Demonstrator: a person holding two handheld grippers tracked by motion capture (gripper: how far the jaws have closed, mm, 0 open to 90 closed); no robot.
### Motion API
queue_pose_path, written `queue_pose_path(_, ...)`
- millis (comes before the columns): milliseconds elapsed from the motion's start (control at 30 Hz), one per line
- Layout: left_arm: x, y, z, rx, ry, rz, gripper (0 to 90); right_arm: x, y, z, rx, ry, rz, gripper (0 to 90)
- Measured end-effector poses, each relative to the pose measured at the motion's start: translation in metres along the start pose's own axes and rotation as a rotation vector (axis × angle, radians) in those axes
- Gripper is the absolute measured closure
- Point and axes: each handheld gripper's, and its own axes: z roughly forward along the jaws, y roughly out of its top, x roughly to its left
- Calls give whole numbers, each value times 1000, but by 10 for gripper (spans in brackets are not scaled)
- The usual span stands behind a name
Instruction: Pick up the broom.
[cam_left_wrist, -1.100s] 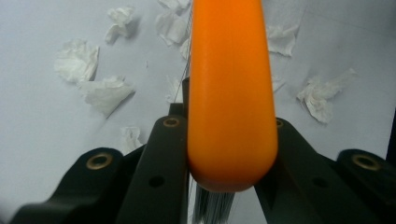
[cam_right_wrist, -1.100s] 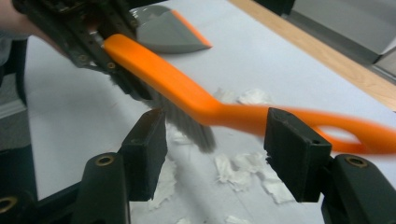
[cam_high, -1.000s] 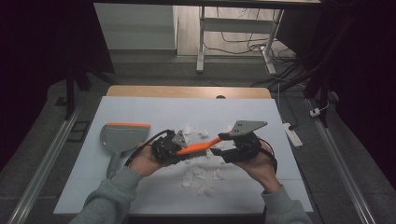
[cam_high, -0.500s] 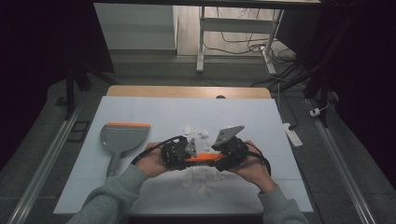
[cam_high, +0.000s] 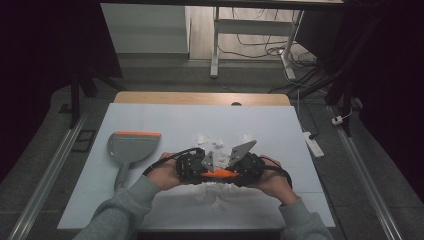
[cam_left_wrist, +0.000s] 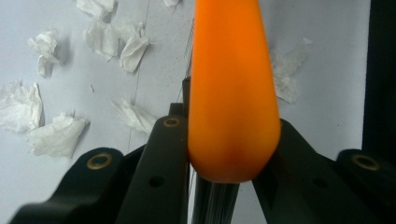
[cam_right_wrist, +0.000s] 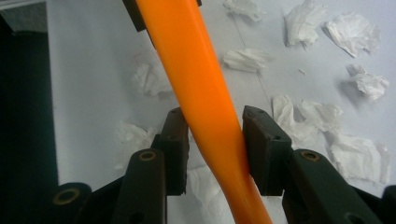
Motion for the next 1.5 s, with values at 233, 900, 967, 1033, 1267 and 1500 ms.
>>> queue_pose_path(233, 2, -4, 0, -42, 6, -30, 775, 4, 2, -1, 7, -43, -36, 653)
queue_pose_path(900, -15, -88, -53, -318, 259, -388, 331, -5, -5, -17, -84, -145, 45, 701)
queue_pose_path(967, -21, -107, -52, -313, 272, -442, 323, -8, -8, -21, -98, -156, 58, 701)
queue_pose_path(1033, -24, -113, -51, -305, 277, -454, 313, -11, -10, -24, -107, -165, 73, 701)
queue_pose_path(1267, -39, -157, -50, -327, 341, -551, 324, -23, -21, -37, -141, -206, 124, 701)
queue_pose_path(1500, -43, -194, -50, -393, 372, -698, 321, -33, -34, -47, -148, -265, 196, 700)
